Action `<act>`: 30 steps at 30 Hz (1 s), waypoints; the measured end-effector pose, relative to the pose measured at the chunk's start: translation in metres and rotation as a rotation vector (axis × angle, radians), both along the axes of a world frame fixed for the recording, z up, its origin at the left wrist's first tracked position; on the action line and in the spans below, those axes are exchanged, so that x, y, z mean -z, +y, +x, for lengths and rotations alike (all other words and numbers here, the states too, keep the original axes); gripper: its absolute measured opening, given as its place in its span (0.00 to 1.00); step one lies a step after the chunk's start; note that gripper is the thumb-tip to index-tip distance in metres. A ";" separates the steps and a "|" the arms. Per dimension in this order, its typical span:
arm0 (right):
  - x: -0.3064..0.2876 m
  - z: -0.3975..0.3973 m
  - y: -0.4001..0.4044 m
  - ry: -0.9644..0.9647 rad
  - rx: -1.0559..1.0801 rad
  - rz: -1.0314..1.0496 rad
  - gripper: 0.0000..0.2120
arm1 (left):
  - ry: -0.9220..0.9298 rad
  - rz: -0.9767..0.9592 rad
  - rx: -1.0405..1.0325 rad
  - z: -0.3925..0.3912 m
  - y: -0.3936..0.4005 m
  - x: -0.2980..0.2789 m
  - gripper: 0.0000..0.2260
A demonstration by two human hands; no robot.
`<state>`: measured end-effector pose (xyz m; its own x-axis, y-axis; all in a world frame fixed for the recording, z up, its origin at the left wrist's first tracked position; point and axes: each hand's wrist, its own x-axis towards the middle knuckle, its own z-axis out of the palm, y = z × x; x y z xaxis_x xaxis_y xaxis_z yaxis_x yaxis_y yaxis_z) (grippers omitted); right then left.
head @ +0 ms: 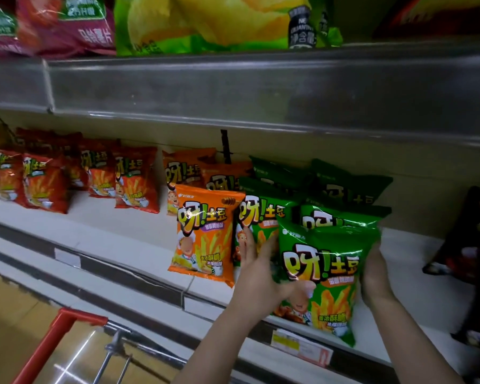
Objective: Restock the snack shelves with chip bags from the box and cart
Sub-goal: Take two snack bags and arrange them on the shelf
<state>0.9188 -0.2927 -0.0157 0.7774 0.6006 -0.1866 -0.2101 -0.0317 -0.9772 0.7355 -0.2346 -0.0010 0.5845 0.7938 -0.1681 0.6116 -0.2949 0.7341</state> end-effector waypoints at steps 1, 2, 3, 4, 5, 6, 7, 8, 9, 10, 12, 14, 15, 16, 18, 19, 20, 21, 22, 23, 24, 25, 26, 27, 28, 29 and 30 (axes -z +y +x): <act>-0.004 0.000 -0.005 0.018 0.010 -0.035 0.25 | -0.031 -0.011 0.002 -0.003 -0.004 -0.002 0.52; -0.001 0.003 -0.011 0.002 0.007 -0.035 0.29 | -0.071 -0.027 0.002 -0.007 -0.007 -0.004 0.51; -0.005 -0.001 -0.017 0.015 0.004 -0.028 0.35 | -0.119 -0.043 -0.008 -0.011 -0.009 -0.006 0.50; -0.002 0.001 -0.019 0.002 0.010 -0.034 0.44 | -0.171 -0.054 -0.026 -0.016 -0.009 -0.006 0.48; -0.001 0.003 -0.023 -0.026 0.029 -0.028 0.52 | -0.227 -0.051 -0.045 -0.021 -0.008 -0.006 0.44; -0.001 0.005 -0.025 -0.084 0.062 -0.027 0.52 | -0.285 -0.037 -0.067 -0.025 -0.006 -0.006 0.37; -0.007 0.007 -0.029 -0.163 0.076 -0.046 0.43 | -0.338 -0.014 -0.096 -0.029 -0.003 -0.005 0.28; -0.013 0.008 -0.032 -0.276 0.084 -0.056 0.30 | -0.387 0.010 -0.132 -0.032 0.000 -0.006 0.19; -0.022 0.011 -0.033 -0.371 0.088 -0.071 0.22 | -0.427 0.031 -0.176 -0.036 0.002 -0.007 0.11; -0.027 0.016 -0.032 -0.447 0.102 -0.085 0.19 | -0.467 0.044 -0.220 -0.039 0.005 -0.011 0.07; -0.049 0.016 -0.027 -0.559 0.042 -0.108 0.18 | -0.527 0.074 -0.302 -0.048 0.013 -0.016 0.06; -0.066 0.012 -0.020 -0.748 0.010 -0.188 0.19 | -0.557 0.102 -0.381 -0.059 0.025 -0.019 0.05; -0.073 0.010 -0.016 -0.848 -0.006 -0.236 0.20 | -0.568 0.113 -0.406 -0.065 0.031 -0.021 0.05; -0.078 0.007 -0.010 -0.919 -0.025 -0.277 0.19 | -0.576 0.114 -0.425 -0.071 0.038 -0.023 0.05; -0.086 -0.005 0.004 -1.014 -0.094 -0.362 0.14 | -0.599 0.101 -0.457 -0.082 0.054 -0.025 0.05; -0.091 -0.015 0.013 -1.072 -0.129 -0.384 0.14 | -0.613 0.088 -0.483 -0.088 0.064 -0.026 0.05; -0.094 -0.027 0.025 -1.132 -0.143 -0.391 0.15 | -0.638 0.070 -0.513 -0.095 0.075 -0.026 0.05; -0.098 -0.041 0.038 -1.183 -0.162 -0.371 0.15 | -0.659 0.064 -0.548 -0.103 0.091 -0.024 0.05; -0.102 -0.053 0.053 -1.229 -0.204 -0.341 0.15 | -0.683 0.058 -0.576 -0.109 0.106 -0.023 0.05; -0.108 -0.067 0.071 -1.248 -0.274 -0.339 0.15 | -0.694 0.051 -0.601 -0.116 0.124 -0.021 0.05; -0.112 -0.080 0.092 -1.235 -0.357 -0.356 0.15 | -0.697 0.033 -0.617 -0.123 0.143 -0.018 0.05; -0.117 -0.092 0.115 -1.215 -0.437 -0.387 0.15 | -0.677 0.023 -0.629 -0.130 0.162 -0.014 0.05; -0.118 -0.100 0.139 -1.202 -0.504 -0.422 0.14 | -0.641 0.018 -0.640 -0.136 0.183 -0.009 0.04; -0.119 -0.109 0.161 -1.208 -0.556 -0.446 0.15 | -0.590 0.009 -0.649 -0.141 0.201 -0.005 0.04; -0.117 -0.116 0.181 -1.236 -0.582 -0.454 0.15 | -0.534 0.001 -0.648 -0.146 0.219 0.000 0.04; -0.114 -0.120 0.198 -1.269 -0.592 -0.460 0.16 | -0.474 -0.004 -0.632 -0.148 0.232 0.005 0.07; -0.109 -0.123 0.213 -1.296 -0.591 -0.468 0.17 | -0.427 0.008 -0.600 -0.150 0.245 0.010 0.11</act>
